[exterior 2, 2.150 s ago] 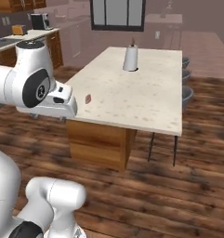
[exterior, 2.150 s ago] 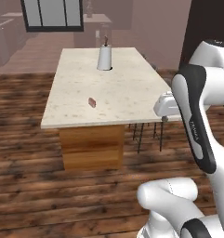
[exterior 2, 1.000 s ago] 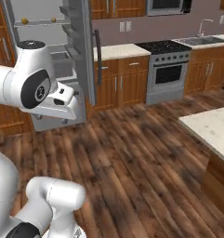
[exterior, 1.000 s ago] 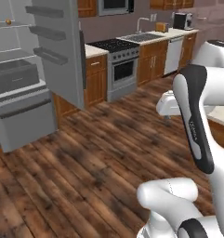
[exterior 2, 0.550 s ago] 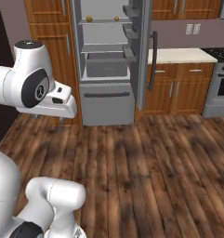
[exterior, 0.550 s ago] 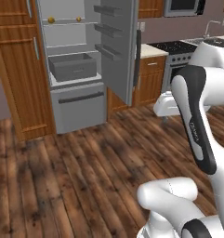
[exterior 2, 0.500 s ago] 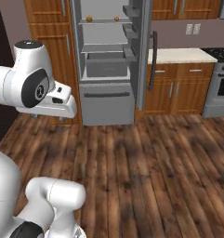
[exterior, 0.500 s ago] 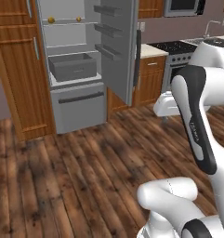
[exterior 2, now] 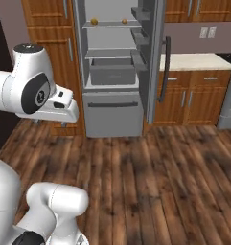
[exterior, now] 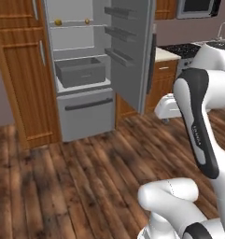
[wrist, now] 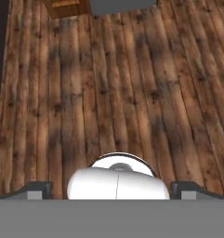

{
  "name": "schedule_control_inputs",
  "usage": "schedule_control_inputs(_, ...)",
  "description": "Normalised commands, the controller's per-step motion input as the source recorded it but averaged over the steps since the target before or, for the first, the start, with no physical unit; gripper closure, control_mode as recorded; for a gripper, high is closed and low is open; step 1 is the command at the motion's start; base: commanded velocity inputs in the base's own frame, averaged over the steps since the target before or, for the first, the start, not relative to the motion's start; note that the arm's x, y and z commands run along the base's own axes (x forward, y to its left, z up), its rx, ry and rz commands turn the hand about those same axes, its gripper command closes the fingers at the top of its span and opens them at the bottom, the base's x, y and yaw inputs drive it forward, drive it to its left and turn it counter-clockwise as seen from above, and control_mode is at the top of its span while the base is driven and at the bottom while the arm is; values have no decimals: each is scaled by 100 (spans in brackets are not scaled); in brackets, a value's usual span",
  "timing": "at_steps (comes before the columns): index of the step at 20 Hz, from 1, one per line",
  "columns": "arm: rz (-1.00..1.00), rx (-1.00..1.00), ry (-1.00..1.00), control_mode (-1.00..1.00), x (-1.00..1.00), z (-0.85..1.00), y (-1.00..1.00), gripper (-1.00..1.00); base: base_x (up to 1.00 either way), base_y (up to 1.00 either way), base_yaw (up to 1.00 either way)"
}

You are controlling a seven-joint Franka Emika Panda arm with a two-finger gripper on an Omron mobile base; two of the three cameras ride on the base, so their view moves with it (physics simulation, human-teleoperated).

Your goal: Open the fridge, remove the apple, squash, and steak, and place them on any counter.

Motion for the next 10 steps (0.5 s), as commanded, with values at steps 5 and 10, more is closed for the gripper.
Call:
schedule_control_inputs(5,0,0,0,100,0,0,0,-100,100,-3,14)
schedule_control_inputs(10,0,0,0,100,0,0,0,-100,100,-14,17)
